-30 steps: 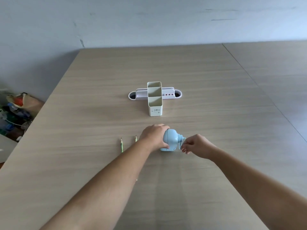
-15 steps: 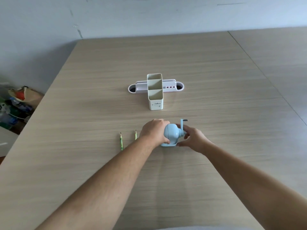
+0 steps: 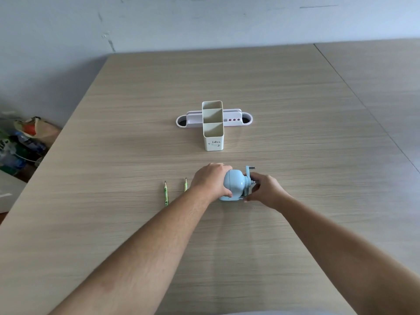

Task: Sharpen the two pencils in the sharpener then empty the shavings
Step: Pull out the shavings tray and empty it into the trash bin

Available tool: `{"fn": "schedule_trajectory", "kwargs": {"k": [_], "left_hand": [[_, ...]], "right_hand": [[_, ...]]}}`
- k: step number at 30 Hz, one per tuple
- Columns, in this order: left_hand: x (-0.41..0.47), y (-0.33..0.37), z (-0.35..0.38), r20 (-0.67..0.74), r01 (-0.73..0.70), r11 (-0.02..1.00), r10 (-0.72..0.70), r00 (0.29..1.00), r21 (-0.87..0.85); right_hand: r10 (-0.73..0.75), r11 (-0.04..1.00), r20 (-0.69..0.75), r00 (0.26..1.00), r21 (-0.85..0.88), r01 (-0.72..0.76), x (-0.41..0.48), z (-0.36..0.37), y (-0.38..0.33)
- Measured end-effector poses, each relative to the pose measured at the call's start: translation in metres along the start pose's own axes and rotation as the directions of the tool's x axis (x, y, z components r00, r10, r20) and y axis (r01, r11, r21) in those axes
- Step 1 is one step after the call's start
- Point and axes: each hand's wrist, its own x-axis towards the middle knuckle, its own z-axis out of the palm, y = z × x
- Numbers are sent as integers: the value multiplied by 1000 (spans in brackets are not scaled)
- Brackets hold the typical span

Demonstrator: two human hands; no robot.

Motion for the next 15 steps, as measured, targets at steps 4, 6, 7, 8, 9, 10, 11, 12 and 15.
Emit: {"fn": "schedule_trajectory", "kwargs": {"k": [4,6,7,8,9,10,11,12,15], "left_hand": [[0,0,0,9,5,1000,-5,1000,5],[0,0,0,12,9,1000,-9,1000,9],[1,1,0,14,11,1000,-11,1000,9],[1,1,0,16,16,1000,-16,1000,6],[0,1,0,17,19,1000,-19,1000,5],[1,2,0,18,19,1000,-19,1000,2],[1,2,0,20,21,1000,-21,1000,-3],[1,2,0,19,21,1000,-21,1000,-12],[-2,3,0,11,20,999,-20,1000,-33]], "right_hand": [[44,999,-71,996,5,-44,-11,-31,30],[67,998,-95,993,23,-65,-18,-43,43],[72,997,-108,992,30,-69,-21,-48,47],[72,997,-121,990,38,-67,-24,-51,49],[71,997,-135,988,46,-65,-26,-53,49],[66,997,-146,987,53,-59,-29,-56,48],[62,997,-150,987,57,-54,-30,-59,46],[58,997,-151,987,61,-50,-33,-62,45],[50,996,-173,984,77,-37,-40,-74,41]]}}
